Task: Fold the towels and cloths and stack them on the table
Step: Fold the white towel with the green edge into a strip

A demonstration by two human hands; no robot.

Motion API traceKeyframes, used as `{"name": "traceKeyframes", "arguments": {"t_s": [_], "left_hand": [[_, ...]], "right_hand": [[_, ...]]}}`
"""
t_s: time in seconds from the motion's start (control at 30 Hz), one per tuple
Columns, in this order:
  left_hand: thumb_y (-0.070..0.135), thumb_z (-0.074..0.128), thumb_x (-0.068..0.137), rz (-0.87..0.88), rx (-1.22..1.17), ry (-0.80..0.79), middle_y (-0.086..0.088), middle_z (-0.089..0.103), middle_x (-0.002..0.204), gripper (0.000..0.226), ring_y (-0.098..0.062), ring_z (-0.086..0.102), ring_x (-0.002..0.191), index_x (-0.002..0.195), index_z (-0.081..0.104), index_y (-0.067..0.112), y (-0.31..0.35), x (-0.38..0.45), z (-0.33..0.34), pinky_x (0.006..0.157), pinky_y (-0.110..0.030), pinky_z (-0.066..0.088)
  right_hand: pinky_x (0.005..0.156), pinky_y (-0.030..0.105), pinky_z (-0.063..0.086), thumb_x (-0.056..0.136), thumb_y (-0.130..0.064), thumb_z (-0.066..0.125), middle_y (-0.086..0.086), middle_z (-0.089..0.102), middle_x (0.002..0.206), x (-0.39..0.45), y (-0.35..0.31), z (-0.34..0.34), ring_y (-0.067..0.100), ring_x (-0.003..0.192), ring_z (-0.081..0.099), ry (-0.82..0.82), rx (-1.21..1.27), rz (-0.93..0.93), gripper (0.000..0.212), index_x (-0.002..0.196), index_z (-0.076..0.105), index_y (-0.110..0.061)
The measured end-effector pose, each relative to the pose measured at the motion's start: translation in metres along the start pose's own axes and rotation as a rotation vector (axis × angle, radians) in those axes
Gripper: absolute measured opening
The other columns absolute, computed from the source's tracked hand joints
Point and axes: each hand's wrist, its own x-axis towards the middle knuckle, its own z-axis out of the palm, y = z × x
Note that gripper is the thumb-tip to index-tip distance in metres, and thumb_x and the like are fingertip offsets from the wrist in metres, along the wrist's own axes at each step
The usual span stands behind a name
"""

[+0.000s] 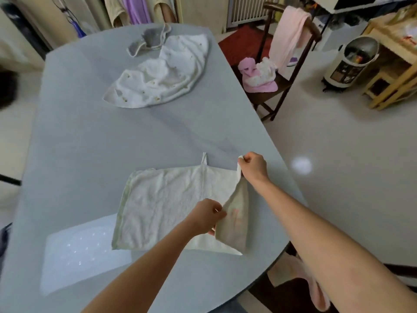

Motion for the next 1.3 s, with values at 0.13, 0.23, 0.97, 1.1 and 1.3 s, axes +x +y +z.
{"name": "traceKeyframes", "arguments": {"t_s": [0.13, 0.23, 0.97, 1.1, 1.3], "left_hand": [[0.023, 0.049, 0.093, -0.049, 0.058, 0.258, 0.003, 0.049, 0.06, 0.035, -0.015, 0.052, 0.055, 0.059, 0.051, 0.016, -0.037, -0.016, -0.036, 0.06, -0.032, 0.051], [0.026, 0.049, 0.093, -0.14, 0.007, 0.435, 0.005, 0.043, 0.057, 0.038, -0.012, 0.042, 0.05, 0.056, 0.042, 0.018, -0.077, -0.037, -0.061, 0.052, -0.025, 0.035], [0.028, 0.047, 0.095, -0.415, -0.128, 0.86, 0.005, 0.051, 0.103, 0.019, -0.015, 0.051, 0.09, 0.094, 0.064, 0.019, -0.223, -0.088, -0.118, 0.068, -0.028, 0.041], [0.028, 0.049, 0.093, -0.438, -0.05, 0.89, 0.005, 0.043, 0.11, 0.019, -0.016, 0.043, 0.105, 0.094, 0.064, 0.016, -0.232, -0.085, -0.118, 0.066, -0.029, 0.04], [0.015, 0.049, 0.088, -0.456, -0.011, 0.765, -0.002, 0.049, 0.102, 0.011, -0.025, 0.054, 0.088, 0.094, 0.057, 0.01, -0.233, -0.085, -0.116, 0.069, -0.036, 0.046]], "right_hand": [[0.071, 0.033, 0.042, 0.09, -0.016, 0.057, 0.019, 0.066, 0.083, -0.004, -0.045, 0.053, 0.035, 0.087, 0.061, -0.098, 0.009, -0.054, 0.021, 0.079, 0.062, 0.001], [0.078, 0.035, 0.046, 0.089, -0.013, 0.056, 0.018, 0.068, 0.095, -0.021, -0.086, 0.105, 0.034, 0.094, 0.062, -0.201, -0.033, -0.131, 0.01, 0.086, 0.061, -0.005], [0.072, 0.029, 0.043, 0.083, -0.015, 0.066, 0.008, 0.065, 0.089, -0.065, -0.178, 0.281, 0.024, 0.086, 0.057, -0.473, -0.401, -0.602, 0.008, 0.089, 0.069, -0.01], [0.082, 0.03, 0.038, 0.085, -0.007, 0.061, 0.011, 0.057, 0.107, -0.064, -0.181, 0.295, 0.027, 0.105, 0.051, -0.555, -0.484, -0.784, 0.008, 0.092, 0.065, -0.008], [0.085, 0.033, 0.042, 0.081, 0.013, 0.043, 0.0, 0.045, 0.13, -0.067, -0.184, 0.296, 0.022, 0.117, 0.042, -0.728, -0.952, -1.216, 0.055, 0.127, 0.047, -0.017]]}}
